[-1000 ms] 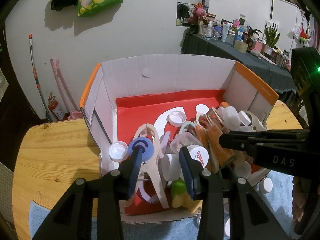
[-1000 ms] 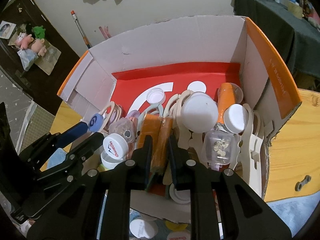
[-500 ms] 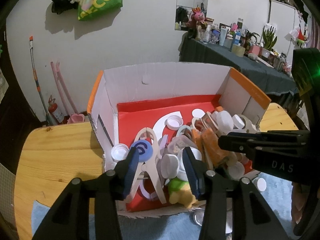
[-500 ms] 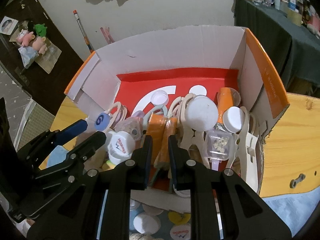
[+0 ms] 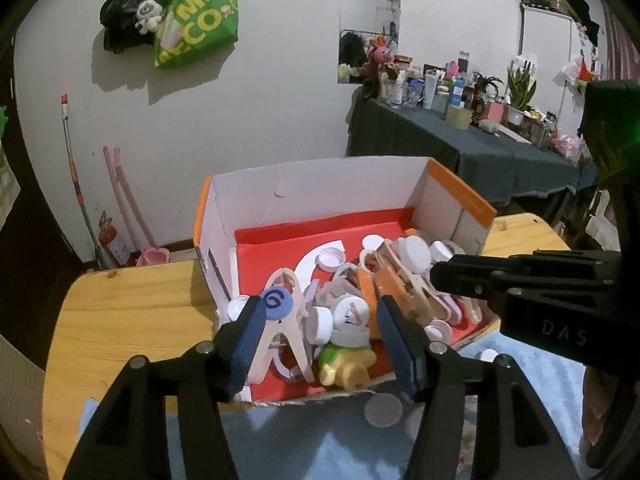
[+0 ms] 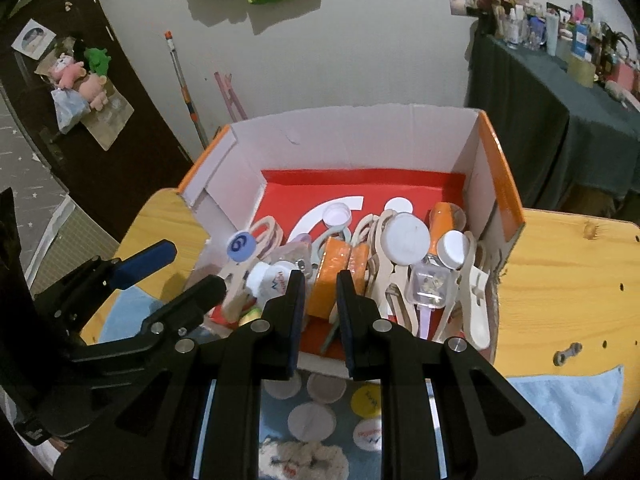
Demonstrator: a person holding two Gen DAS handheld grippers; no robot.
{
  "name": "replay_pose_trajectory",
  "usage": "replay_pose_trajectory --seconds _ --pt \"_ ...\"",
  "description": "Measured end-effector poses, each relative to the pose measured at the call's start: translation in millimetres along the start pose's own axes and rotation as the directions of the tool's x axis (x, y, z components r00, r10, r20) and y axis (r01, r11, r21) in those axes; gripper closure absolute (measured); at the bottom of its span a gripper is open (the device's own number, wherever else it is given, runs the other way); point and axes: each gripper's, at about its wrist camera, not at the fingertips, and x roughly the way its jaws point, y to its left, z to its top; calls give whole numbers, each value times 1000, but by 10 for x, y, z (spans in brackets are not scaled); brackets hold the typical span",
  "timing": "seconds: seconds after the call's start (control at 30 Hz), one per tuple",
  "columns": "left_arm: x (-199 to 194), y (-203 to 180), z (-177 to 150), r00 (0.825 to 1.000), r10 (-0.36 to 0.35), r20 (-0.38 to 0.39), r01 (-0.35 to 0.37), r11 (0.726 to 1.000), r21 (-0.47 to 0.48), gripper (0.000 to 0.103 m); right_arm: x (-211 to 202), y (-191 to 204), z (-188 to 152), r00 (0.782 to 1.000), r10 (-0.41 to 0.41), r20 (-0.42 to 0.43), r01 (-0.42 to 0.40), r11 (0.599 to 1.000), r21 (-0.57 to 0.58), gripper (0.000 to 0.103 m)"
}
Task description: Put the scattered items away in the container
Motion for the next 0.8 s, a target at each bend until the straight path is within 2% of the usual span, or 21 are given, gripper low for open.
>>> replay_pose_trajectory --seconds 0.4,0.67,0.7,0.8 --pt "-514 -170 -92 996 -3 88 2 1000 15 35 -501 138 -210 996 -28 87 30 999 -18 87" --pt "-845 -271 -243 988 15 153 -18 1000 16 18 -750 236 -385 990 -34 138 38 999 -22 87" --pt "-877 -280 -263 987 12 158 -14 1000 13 16 -792 249 -431 988 -34 149 37 999 -20 86" --pt "-1011 -317 -360 983 31 182 -32 999 7 11 -921 263 -556 979 -68 191 72 997 -13 73"
